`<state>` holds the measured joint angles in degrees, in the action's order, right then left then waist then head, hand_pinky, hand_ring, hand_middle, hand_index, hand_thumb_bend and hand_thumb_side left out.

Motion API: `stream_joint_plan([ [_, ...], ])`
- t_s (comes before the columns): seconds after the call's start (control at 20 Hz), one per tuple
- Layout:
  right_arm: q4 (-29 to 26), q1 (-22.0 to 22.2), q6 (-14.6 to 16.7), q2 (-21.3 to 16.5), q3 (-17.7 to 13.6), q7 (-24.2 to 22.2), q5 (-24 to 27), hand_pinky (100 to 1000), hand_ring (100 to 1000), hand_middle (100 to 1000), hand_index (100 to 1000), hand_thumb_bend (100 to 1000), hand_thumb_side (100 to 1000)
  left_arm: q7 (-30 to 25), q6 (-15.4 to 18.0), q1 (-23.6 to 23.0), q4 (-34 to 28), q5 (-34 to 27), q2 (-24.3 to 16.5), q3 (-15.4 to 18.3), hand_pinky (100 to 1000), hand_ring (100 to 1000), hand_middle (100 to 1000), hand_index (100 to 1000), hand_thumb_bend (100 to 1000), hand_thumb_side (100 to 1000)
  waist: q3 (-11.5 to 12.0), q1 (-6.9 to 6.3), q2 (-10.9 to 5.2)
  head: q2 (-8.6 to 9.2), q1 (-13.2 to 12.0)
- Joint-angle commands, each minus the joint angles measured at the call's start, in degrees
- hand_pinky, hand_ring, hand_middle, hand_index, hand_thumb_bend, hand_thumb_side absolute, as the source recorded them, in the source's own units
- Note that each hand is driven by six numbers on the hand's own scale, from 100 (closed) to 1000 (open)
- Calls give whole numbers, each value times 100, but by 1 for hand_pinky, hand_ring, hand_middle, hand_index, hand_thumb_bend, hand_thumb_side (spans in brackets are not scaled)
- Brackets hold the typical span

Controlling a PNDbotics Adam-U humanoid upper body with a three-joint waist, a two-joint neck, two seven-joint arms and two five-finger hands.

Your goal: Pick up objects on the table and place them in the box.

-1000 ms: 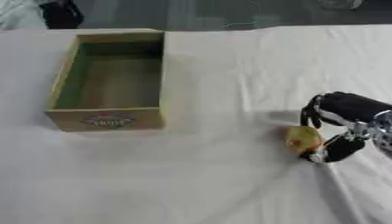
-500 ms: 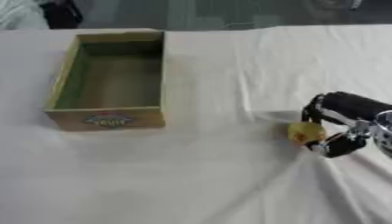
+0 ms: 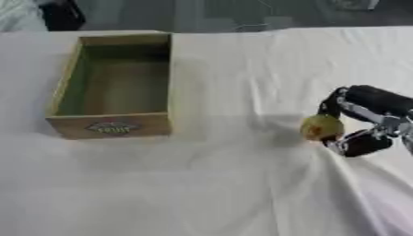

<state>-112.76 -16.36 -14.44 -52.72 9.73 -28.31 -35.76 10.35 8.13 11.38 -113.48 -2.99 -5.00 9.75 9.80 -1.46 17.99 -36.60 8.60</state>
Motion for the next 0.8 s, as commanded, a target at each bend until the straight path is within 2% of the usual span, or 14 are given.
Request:
stream_joint_plan([
  [0.05,-177,-149,-25,-238,-186,127,86,706,624,432,606,100,100,-13,15,57,-111,10,-94,-2,451,513,502,784,100,961,-7,19,-121,76,-26],
  [0.45,-183,-651,43,-416,-312,514,186,702,613,417,594,100,100,-16,11,51,-111,6,-103,-2,451,514,503,784,100,961,8,40,-140,75,-16],
  [0.65,-183,-1147,63,-459,-215,543,204,700,609,414,591,100,103,-34,4,49,-111,0,-105,-18,451,514,503,784,100,960,37,51,-152,85,2],
  [0.8,-176,-1668,11,-358,-79,427,194,700,606,413,589,100,110,-50,1,44,-111,-7,-104,-31,450,514,503,784,100,960,80,54,-158,95,33],
])
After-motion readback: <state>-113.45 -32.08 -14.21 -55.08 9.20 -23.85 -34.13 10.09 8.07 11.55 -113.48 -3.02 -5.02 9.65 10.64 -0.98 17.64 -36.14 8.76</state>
